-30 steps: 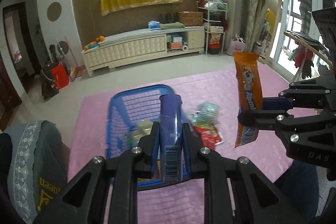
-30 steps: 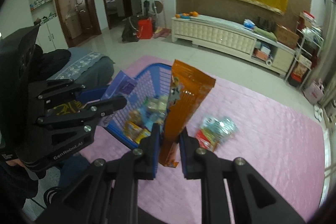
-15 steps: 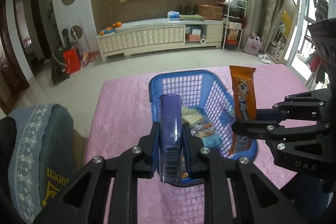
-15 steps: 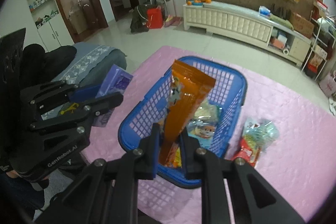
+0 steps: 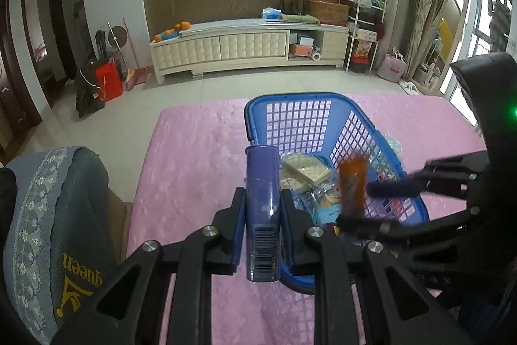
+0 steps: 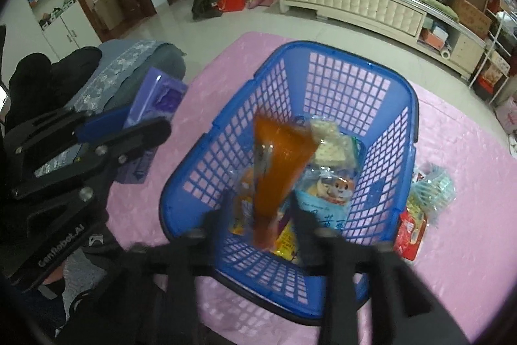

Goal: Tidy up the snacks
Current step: 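Carry the orange bar and blue tube over the basket, lowering the orange bar inside, then open the right tool to drop the orange bar while the left tool lowers the blue tube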

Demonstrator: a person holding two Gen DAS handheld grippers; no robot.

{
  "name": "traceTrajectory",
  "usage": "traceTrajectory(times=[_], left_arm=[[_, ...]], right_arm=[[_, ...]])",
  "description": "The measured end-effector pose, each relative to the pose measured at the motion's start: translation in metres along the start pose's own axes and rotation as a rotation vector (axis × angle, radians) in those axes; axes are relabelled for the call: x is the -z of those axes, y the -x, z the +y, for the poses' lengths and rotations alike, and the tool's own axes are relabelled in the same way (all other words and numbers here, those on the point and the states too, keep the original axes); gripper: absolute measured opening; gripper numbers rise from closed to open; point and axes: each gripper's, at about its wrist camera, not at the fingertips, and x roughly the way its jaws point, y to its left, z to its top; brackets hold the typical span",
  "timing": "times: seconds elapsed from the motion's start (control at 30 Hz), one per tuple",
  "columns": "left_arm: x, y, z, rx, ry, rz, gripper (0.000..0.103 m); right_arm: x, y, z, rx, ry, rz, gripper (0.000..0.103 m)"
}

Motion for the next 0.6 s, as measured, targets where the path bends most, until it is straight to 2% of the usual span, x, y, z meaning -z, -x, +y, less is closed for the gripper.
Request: traceTrajectory(times=[0.03,0.07,0.17,0.37,0.6], left_arm=[[0.000,0.000,-0.001,0.000,0.002,0.001,0.018],[0.000,0.002,-0.001,-0.001,0.004,0.002,0.018],[0.002,0.006,0.000,-0.003,0.018,0.001,0.018],[-0.001,0.010,-0.005,-0.001,0.017,-0.005,0.018],[-0.012,0.004,-0.027,0.020,-0.020,0.003,0.018]], right_arm=[[0.001,0.002,-0.001,-0.013,-0.013,-0.005,0.078],[0.003,0.006,-0.004,-0.029,-0.032,-0.016,0.080],[0.004,0.013,-0.007,-0.031,-0.048,-0.026,0.083],[0.008,0.031,-0.016,0.019,-0.052,-0.042,0.087],[0.009,0.038,-0.035,0.053,-0.081,-0.072,0.087]])
